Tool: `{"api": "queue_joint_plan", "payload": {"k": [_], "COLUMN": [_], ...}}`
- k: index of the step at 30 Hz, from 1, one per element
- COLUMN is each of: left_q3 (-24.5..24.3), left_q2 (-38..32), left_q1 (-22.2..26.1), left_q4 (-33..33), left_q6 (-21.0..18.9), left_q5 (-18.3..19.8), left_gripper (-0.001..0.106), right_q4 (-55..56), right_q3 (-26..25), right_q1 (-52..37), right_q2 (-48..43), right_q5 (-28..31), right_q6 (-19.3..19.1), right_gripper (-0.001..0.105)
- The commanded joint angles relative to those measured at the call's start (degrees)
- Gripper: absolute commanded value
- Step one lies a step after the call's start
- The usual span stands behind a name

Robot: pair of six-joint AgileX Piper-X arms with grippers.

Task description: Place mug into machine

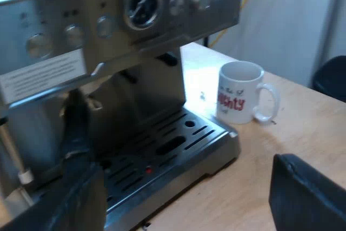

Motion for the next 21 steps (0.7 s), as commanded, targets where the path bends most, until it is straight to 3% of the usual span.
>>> {"api": "queue_joint_plan", "payload": {"k": [1, 5, 13, 21], "left_q3": [-0.30, -0.30, -0.30, -0.30], "left_q2": [3.63, 8.48, 17.15, 19.76], "left_q1": [-2.73, -6.27, -14.14, -16.31], "left_q4": [-4.19, -7.19, -12.95, -13.29], "left_q6": [-0.49, -0.49, -0.49, -0.49], "left_q5": [0.42, 0.31, 0.01, -0.88], "left_gripper": [0.065, 0.065, 0.065, 0.065], "right_q4": [-1.67, -1.67, -8.20, -19.60], "right_q3": [-0.52, -0.41, 3.28, 10.39], "right_q1": [1.22, 1.54, 1.54, 1.54], "right_q2": [2.90, 6.49, 12.54, 14.44], "right_q5": [2.09, 3.04, 3.04, 3.04], "right_q6": [1.70, 4.33, 5.78, 7.42], "right_gripper": [0.059, 0.059, 0.059, 0.059]}}
